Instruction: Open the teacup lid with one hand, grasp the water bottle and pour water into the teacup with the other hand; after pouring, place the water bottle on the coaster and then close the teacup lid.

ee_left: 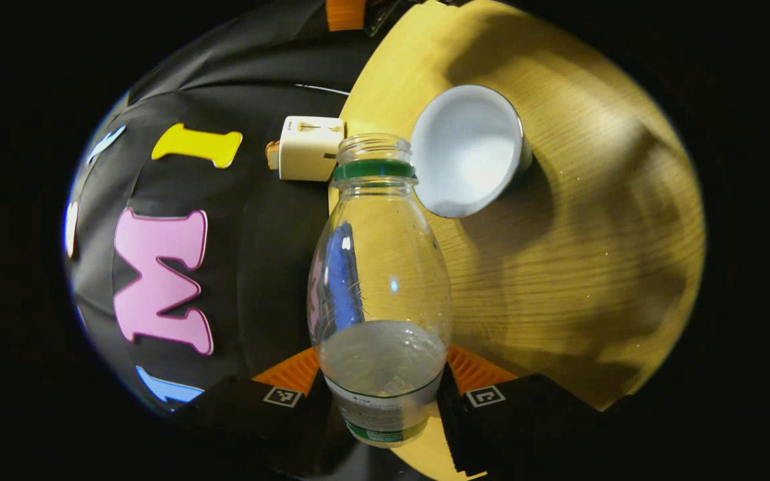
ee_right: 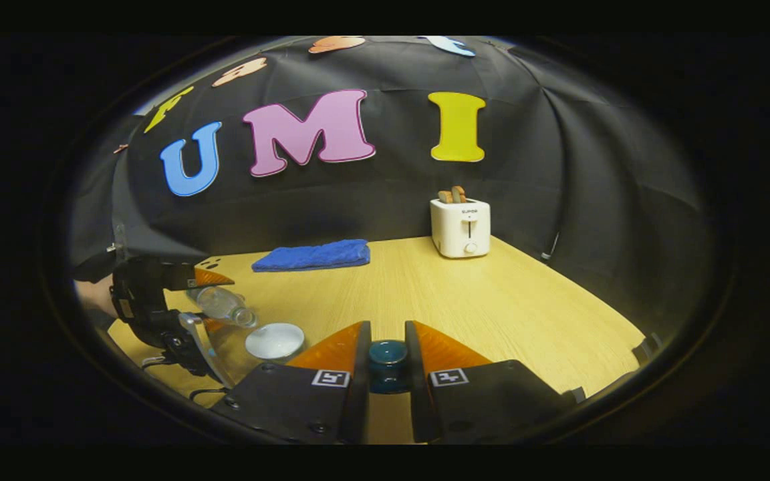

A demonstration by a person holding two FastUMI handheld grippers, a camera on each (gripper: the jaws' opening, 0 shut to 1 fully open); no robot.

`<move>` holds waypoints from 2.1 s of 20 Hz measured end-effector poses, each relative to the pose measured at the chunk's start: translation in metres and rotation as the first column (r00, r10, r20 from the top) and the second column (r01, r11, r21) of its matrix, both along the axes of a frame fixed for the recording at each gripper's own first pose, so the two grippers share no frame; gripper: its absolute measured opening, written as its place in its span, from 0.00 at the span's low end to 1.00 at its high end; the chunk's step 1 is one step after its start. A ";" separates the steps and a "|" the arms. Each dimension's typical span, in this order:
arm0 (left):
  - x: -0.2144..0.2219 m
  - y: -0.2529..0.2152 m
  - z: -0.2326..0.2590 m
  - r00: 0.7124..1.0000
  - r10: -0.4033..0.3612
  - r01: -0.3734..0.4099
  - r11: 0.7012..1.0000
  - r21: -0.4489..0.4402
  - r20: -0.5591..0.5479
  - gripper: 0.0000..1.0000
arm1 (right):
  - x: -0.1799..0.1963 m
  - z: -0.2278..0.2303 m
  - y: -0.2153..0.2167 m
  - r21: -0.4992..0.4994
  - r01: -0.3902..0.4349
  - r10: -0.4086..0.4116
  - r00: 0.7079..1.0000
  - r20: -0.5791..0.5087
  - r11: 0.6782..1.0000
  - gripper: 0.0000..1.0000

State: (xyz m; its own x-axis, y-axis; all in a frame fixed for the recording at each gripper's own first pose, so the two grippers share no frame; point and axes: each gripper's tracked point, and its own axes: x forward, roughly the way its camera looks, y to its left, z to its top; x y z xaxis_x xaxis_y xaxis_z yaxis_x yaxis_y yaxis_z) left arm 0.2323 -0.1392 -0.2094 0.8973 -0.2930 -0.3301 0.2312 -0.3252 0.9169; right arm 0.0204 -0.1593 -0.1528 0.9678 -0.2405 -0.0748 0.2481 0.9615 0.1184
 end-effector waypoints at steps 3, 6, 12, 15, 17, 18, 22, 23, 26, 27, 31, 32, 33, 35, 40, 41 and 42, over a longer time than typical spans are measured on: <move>0.003 -0.001 0.001 1.000 -0.001 0.002 0.997 0.074 -0.010 0.74 | 0.002 0.000 0.007 0.016 -0.024 0.024 1.000 0.000 1.000 0.29; 0.008 -0.002 0.008 1.000 -0.017 0.015 0.987 0.159 0.007 0.74 | 0.007 0.004 0.014 0.002 -0.047 0.047 0.999 0.009 0.999 0.29; 0.014 -0.003 0.017 0.998 -0.058 0.048 0.963 0.265 0.030 0.74 | 0.011 0.005 0.027 0.007 -0.082 0.082 0.997 0.014 0.997 0.29; 0.015 -0.006 0.022 0.996 -0.082 0.065 0.950 0.306 0.043 0.74 | 0.010 0.004 0.030 0.008 -0.082 0.082 0.997 0.013 0.997 0.29; 0.015 -0.006 0.023 0.994 -0.093 0.072 0.942 0.329 0.050 0.74 | 0.010 0.003 0.030 0.009 -0.083 0.083 0.997 0.005 0.997 0.29; 0.016 -0.007 0.025 0.994 -0.097 0.073 0.937 0.342 0.052 0.74 | 0.009 0.002 0.028 0.009 -0.075 0.075 0.997 0.002 0.997 0.29; 0.014 -0.013 0.029 0.987 -0.147 0.109 0.912 0.395 0.066 0.74 | 0.008 0.005 0.025 0.030 -0.057 0.056 0.998 0.012 0.998 0.29; 0.014 -0.015 0.030 0.984 -0.161 0.117 0.900 0.419 0.072 0.74 | 0.008 0.004 0.025 0.029 -0.054 0.053 0.999 0.009 0.998 0.29; 0.018 -0.018 0.036 0.980 -0.179 0.119 0.874 0.470 0.085 0.74 | 0.005 0.001 0.021 0.034 -0.036 0.036 0.999 -0.001 0.999 0.29; 0.019 -0.018 0.037 0.979 -0.181 0.116 0.866 0.485 0.089 0.74 | 0.003 0.000 0.020 0.043 -0.031 0.031 1.000 0.000 0.999 0.29; 0.011 -0.030 0.041 0.962 -0.258 0.169 0.812 0.559 0.085 0.74 | 0.000 -0.006 0.024 0.064 -0.030 0.031 0.999 -0.009 0.997 0.29; 0.009 -0.033 0.042 0.958 -0.275 0.181 0.799 0.574 0.081 0.74 | -0.001 -0.004 0.024 0.061 -0.029 0.030 1.000 -0.009 0.998 0.29; 0.007 -0.036 0.045 0.955 -0.285 0.186 0.785 0.590 0.079 0.74 | -0.001 -0.004 0.026 0.060 -0.032 0.033 0.999 -0.005 0.998 0.29; 0.006 -0.039 0.049 0.949 -0.304 0.188 0.754 0.629 0.081 0.74 | -0.001 0.000 0.031 0.060 -0.038 0.038 0.999 0.004 0.997 0.29; 0.005 -0.044 0.052 0.943 -0.325 0.195 0.705 0.682 0.067 0.74 | -0.001 0.006 0.036 0.062 -0.048 0.047 0.999 0.019 0.997 0.29; 0.006 -0.045 0.054 0.942 -0.329 0.193 0.700 0.688 0.071 0.74 | -0.001 0.008 0.036 0.063 -0.046 0.044 0.999 0.022 0.997 0.29; 0.006 -0.043 0.053 0.943 -0.326 0.188 0.697 0.692 0.071 0.74 | -0.003 0.008 0.035 0.064 -0.041 0.040 0.999 0.023 0.997 0.29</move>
